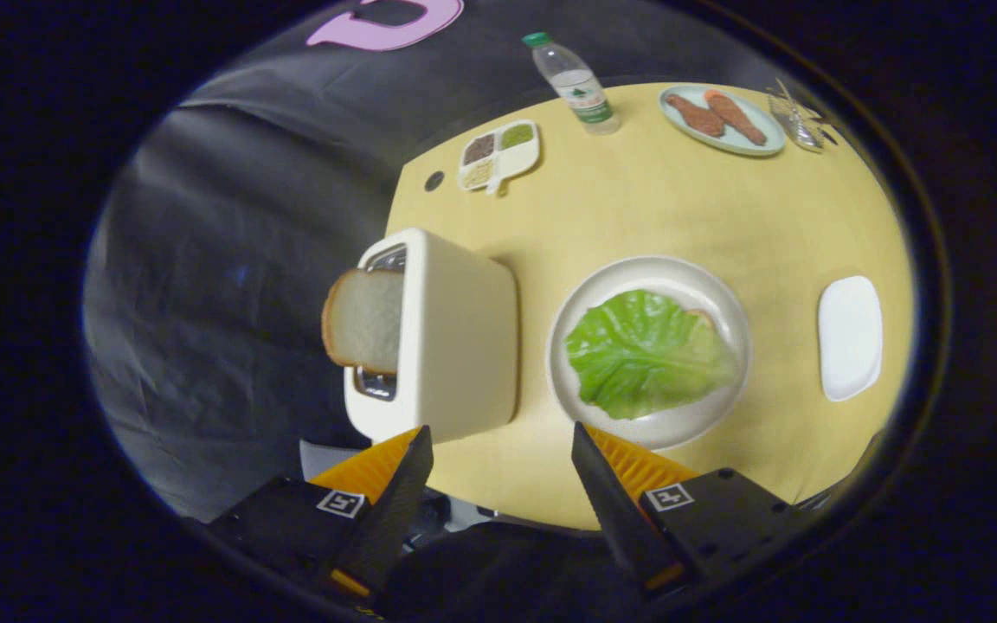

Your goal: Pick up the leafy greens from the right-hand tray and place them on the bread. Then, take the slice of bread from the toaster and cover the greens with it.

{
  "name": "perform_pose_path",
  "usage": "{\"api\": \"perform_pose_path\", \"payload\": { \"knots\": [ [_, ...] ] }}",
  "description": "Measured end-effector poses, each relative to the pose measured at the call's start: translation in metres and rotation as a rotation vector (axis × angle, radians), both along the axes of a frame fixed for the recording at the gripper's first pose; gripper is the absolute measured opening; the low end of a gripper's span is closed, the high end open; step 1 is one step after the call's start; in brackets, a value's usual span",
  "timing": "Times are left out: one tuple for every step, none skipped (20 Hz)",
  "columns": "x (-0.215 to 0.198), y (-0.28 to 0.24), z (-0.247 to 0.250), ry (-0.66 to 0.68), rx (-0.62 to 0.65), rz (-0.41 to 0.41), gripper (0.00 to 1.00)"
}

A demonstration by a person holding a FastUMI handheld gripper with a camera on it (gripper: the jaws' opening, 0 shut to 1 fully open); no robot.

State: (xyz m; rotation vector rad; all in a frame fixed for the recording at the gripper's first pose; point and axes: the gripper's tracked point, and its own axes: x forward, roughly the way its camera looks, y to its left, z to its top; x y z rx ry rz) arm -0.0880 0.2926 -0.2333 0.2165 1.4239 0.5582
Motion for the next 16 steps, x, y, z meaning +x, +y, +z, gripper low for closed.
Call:
{"api": "perform_pose_path", "payload": {
  "knots": [
    [-0.001,0.012,0.005,0.002,0.003,0.024,1.00],
    [-0.003,0.023,0.009,0.002,0.002,0.056,1.00],
    [-0.002,0.037,0.014,-0.001,0.006,0.073,1.00],
    [0.000,0.051,0.022,-0.004,0.021,0.079,1.00],
    [0.003,0.065,0.028,-0.004,0.035,0.084,1.00],
    [0.006,0.079,0.032,-0.004,0.046,0.085,1.00],
    [0.010,0.092,0.035,-0.006,0.053,0.088,1.00],
    [0.013,0.101,0.037,-0.012,0.054,0.095,1.00],
    [0.016,0.109,0.036,-0.022,0.052,0.107,1.00],
    [0.018,0.117,0.033,-0.033,0.048,0.114,1.00],
    [0.021,0.125,0.029,-0.033,0.046,0.116,1.00],
    [0.022,0.130,0.025,-0.034,0.043,0.114,1.00],
    [0.025,0.135,0.020,-0.037,0.037,0.108,1.00],
    [0.029,0.135,0.015,-0.036,0.026,0.102,0.99],
    [0.033,0.136,0.009,-0.039,0.011,0.095,0.98],
    [0.036,0.136,0.004,-0.054,0.000,0.090,0.97]
  ]
}}
